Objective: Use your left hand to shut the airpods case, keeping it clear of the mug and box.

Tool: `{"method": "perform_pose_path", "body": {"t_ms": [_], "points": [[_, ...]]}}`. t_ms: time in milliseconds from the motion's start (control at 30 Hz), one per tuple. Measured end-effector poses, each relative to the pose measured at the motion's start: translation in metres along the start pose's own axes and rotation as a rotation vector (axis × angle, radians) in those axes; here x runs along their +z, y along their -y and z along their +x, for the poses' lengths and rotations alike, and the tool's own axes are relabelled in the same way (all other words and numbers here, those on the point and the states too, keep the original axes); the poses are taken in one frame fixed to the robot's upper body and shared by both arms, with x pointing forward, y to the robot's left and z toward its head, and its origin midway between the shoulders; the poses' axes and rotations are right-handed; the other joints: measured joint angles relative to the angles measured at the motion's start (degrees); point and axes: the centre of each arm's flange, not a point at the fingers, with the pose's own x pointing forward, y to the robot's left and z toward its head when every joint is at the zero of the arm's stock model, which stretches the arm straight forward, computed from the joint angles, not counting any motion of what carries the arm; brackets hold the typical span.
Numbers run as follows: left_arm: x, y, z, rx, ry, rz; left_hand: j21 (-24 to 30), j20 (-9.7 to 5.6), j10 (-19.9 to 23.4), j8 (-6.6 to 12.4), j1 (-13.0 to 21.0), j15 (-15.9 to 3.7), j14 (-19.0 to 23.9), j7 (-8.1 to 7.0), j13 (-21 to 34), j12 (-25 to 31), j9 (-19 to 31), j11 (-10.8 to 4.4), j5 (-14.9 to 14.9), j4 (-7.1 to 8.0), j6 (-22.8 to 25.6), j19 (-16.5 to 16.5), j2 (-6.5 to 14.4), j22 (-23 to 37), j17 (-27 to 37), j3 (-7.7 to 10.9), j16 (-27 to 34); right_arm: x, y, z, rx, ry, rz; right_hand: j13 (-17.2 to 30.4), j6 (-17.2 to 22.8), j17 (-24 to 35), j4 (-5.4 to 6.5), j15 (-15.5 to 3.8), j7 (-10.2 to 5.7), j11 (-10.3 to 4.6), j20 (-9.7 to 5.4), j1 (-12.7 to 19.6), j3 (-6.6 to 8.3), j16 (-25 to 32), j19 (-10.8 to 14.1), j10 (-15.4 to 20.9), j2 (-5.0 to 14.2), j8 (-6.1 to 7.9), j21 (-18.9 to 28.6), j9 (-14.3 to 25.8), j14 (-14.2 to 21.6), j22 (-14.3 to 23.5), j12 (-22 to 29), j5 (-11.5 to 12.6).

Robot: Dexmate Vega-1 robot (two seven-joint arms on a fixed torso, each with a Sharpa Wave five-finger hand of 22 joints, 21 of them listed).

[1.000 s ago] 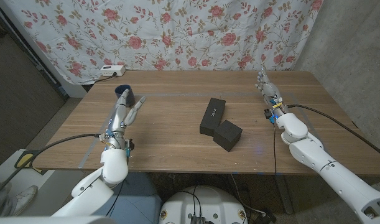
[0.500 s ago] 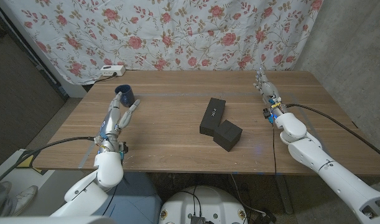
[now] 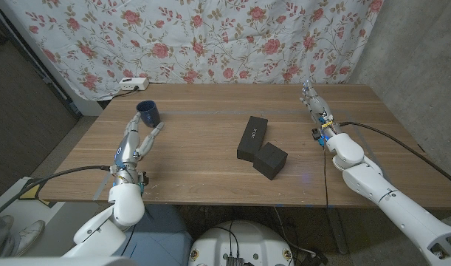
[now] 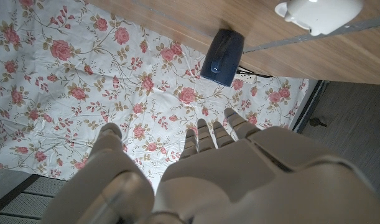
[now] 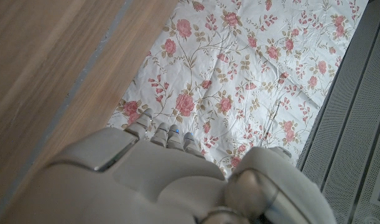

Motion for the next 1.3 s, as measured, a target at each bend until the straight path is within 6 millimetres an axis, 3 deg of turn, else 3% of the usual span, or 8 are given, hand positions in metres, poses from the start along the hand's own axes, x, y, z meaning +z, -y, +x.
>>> {"method": "perform_pose_path", "body": {"t_ms": [633,967,1300], "points": [[-0.01,-0.001,-0.015,0.013,-0.03,0.076,0.0,0.0,0.3,0.0,1.2,0.0,0.0,0.41,0.0,0.0,0.0,-0.31,0.0,-0.4,0.4,0.0,0.6,0.0,-0.1,0.4,0.0,0.0,0.003,0.001,0.001,0.0,-0.013,0.0,0.0,0.0,-0.24,-0.22,0.0,-0.31,0.0,0.0,0.23,0.0,0.0,0.3,0.0,0.0,0.0,0.0,-0.2,0.0,0.0,0.0],[-0.015,0.0,-0.021,0.03,-0.055,0.149,0.0,-0.31,1.0,0.24,2.2,-0.01,0.6,-0.07,0.0,0.0,0.0,0.41,0.0,-0.22,1.4,0.3,1.1,0.0,-0.1,0.71,0.0,-0.003,0.005,0.001,-0.001,-0.008,-0.014,0.0,0.0,0.0,-0.23,-0.21,0.0,0.0,0.0,0.3,0.23,0.0,0.0,0.6,-0.31,0.0,0.0,0.0,-0.2,0.0,0.2,0.0],[-0.019,0.003,-0.027,0.044,-0.08,0.161,0.0,-0.09,1.3,0.67,3.1,0.3,0.9,1.03,0.0,0.0,0.0,0.72,0.0,-0.46,3.3,0.5,0.9,0.0,-0.1,0.95,0.0,-0.002,0.004,0.003,-0.006,-0.003,-0.006,0.0,0.3,0.0,-0.23,-0.21,0.33,0.0,0.0,0.3,0.23,0.0,0.0,0.6,-0.31,0.0,0.0,0.0,-0.2,0.0,0.2,0.0]]}}
